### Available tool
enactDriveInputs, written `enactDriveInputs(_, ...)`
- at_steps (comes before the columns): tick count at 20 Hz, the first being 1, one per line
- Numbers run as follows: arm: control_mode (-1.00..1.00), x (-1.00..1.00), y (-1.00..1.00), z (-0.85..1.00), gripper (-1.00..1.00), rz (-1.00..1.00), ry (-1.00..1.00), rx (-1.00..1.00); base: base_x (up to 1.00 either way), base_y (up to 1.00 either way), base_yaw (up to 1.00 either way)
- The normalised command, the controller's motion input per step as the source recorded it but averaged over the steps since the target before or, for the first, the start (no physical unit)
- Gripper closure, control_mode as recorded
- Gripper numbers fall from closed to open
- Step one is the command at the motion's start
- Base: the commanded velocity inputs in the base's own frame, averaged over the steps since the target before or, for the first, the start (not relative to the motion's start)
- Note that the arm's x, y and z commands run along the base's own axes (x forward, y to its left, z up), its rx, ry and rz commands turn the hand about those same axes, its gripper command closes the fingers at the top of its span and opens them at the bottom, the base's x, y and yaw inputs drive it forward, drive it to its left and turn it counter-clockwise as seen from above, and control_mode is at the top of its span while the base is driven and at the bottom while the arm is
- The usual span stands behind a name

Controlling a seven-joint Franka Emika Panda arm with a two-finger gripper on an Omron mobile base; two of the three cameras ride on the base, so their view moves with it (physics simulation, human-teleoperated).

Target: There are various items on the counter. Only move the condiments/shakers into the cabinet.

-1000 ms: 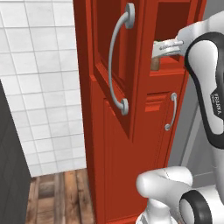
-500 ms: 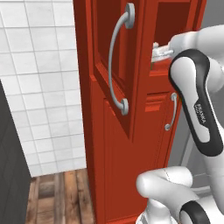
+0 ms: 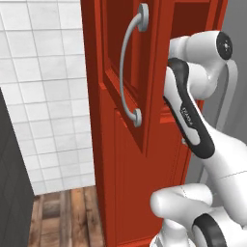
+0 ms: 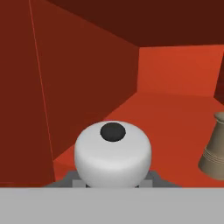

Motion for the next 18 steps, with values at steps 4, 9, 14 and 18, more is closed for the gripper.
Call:
enactDriveInputs(4, -1.00, 0.63, 0.05, -0.01, 1.00, -0.06, 0.00, 0.00, 0.00, 0.00, 0.00)
enactDriveInputs(9, -1.00, 0.63, 0.00, -0.07, 1.00, -0.01, 0.01, 0.00, 0.00, 0.00, 0.00)
enactDriveInputs(14, -1.00, 0.47, 0.00, -0.10, 1.00, 0.00, 0.02, 0.00, 0.00, 0.00, 0.00)
enactDriveInputs(18, -1.00, 0.37, 0.00, -0.04, 1.00, 0.00, 0.04, 0.00, 0.00, 0.00, 0.00)
